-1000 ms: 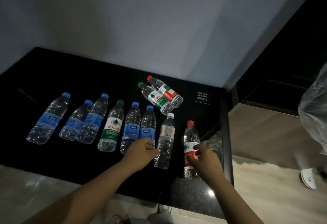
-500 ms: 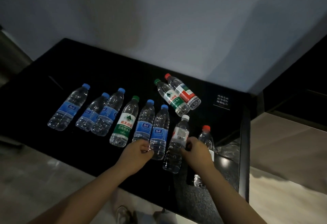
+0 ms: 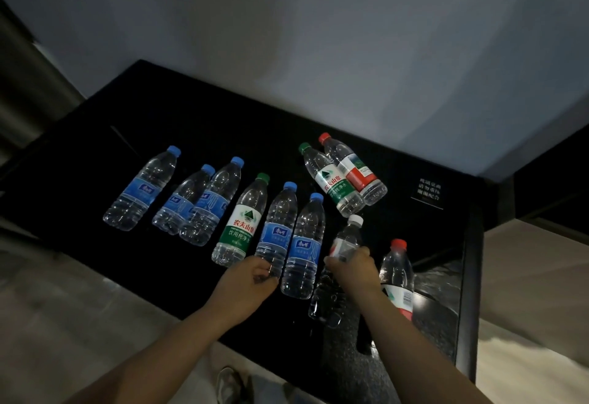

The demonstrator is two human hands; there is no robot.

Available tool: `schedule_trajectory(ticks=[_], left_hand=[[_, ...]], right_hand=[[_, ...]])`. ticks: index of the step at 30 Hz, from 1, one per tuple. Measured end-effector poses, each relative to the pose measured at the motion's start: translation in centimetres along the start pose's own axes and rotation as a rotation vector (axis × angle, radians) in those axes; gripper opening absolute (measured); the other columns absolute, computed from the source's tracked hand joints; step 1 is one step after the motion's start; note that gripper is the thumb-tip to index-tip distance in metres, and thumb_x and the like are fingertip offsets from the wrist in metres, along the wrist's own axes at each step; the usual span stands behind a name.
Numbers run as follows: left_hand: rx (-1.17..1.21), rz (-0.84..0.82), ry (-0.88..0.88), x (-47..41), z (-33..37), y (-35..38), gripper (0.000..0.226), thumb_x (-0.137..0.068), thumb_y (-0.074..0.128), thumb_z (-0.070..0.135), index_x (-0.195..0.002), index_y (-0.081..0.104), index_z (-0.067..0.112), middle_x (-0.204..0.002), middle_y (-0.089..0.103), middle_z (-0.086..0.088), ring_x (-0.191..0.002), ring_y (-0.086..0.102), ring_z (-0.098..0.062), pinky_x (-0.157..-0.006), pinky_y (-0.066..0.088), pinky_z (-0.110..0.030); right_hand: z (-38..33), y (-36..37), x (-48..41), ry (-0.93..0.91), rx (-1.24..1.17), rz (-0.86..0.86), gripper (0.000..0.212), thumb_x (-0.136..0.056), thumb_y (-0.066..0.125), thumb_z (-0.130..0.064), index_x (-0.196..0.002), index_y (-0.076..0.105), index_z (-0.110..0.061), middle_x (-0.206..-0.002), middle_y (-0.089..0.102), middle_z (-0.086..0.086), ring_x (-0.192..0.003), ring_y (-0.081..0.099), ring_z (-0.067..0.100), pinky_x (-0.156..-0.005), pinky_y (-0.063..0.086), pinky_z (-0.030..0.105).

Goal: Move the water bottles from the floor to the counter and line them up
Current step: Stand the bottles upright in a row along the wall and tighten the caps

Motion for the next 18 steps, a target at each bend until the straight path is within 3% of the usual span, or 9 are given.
schedule_trajectory(ticks=[5,12,15,18], left_hand=[[0.018,0.022,-0.028,-0.3,-0.3,0.0,0.033,-0.087,0.068,0.025,-0.118,0.06,0.016,-0.108,0.065,0.004,-0.099,0.059,-0.005,-0.083,0.042,-0.015],[0.028,0.012,-0.029,-0.2,-0.2,-0.5,0.033,-0.088,0.068,0.026,-0.118,0.061,0.015,-0.111,0.065,0.003,-0.102,0.059,-0.007,-0.089,0.043,-0.019],[0.028,0.025,-0.008,-0.1,-0.3,-1.3,0.031,-0.088,0.068,0.025,-0.116,0.062,0.015,-0.109,0.066,0.005,-0.099,0.059,-0.005,-0.083,0.042,-0.014],[0.048,0.033,0.004,0.2,-0.6,-2.2,0.03,-0.087,0.068,0.024,-0.116,0.061,0.017,-0.105,0.065,0.007,-0.098,0.059,-0.004,-0.081,0.042,-0.014]], right_hand=[[0.1,1.0,-1.0,0.04,-0.022,0.013,0.073,-0.079,0.072,-0.041,-0.125,0.032,-0.001,-0.122,0.055,0.019,-0.105,0.059,0.035,-0.075,0.047,0.034],[1.2,0.5,-0.5,0.005,-0.016,0.048,0.071,-0.078,0.073,-0.04,-0.122,0.034,-0.001,-0.112,0.059,0.017,-0.096,0.063,0.032,-0.07,0.048,0.032],[1.7,0.3,0.5,-0.036,-0.032,0.067,0.067,-0.079,0.072,-0.042,-0.119,0.035,-0.002,-0.098,0.063,0.011,-0.081,0.066,0.026,-0.062,0.052,0.03],[1.8,0.3,2.1,-0.094,-0.027,0.089,0.061,-0.081,0.07,-0.044,-0.115,0.046,0.001,-0.082,0.053,-0.004,-0.064,0.062,0.014,-0.047,0.039,0.019]])
Point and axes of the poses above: each hand's wrist, its own x-axis away from the middle knuckle, its own y-axis out of the palm, z = x × y, the point moved 2 cm from there along -x, towards the middle knuckle
